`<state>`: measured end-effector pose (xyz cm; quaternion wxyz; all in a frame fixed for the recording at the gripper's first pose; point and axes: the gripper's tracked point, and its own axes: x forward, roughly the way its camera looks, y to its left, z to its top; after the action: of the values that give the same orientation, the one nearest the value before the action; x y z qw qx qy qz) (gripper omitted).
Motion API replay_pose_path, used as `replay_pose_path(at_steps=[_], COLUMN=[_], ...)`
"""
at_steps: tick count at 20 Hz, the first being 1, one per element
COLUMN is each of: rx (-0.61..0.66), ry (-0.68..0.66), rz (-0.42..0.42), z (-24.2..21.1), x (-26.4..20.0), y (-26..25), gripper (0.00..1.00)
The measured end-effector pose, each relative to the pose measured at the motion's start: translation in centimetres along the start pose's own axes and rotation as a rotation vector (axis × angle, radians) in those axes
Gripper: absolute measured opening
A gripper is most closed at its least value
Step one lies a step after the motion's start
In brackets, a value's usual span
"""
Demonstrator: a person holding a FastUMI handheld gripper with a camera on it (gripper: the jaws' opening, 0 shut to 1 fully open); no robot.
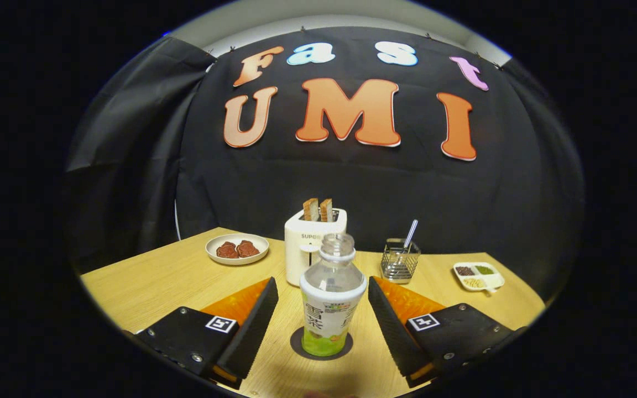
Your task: Take the bottle from table, then pour the juice into the cup, finally place the bottle on the coaster
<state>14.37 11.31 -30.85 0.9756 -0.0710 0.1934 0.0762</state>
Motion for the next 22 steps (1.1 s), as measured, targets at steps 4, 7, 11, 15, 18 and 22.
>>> replay_pose_path(at_steps=[4,7,11,15,18,22], rx=[-0.024,-0.036,-0.032,0.005,0.088,0.145], ry=[-0.106,-0.197,-0.260,-0.295,-0.311,-0.331], rz=[0.003,-0.033,-0.074,-0.077,-0.051,-0.070], z=[6.1,10.9,15.0,16.8,17.2,16.7], x=[-3.9,-8.0,-14.3,-20.1,-23.8,-27.2], y=[-1.1,-2.7,-4.6,-5.9,-6.9,-9.7], gripper=[0.97,0.98,0.99,0.99,0.99,0.99])
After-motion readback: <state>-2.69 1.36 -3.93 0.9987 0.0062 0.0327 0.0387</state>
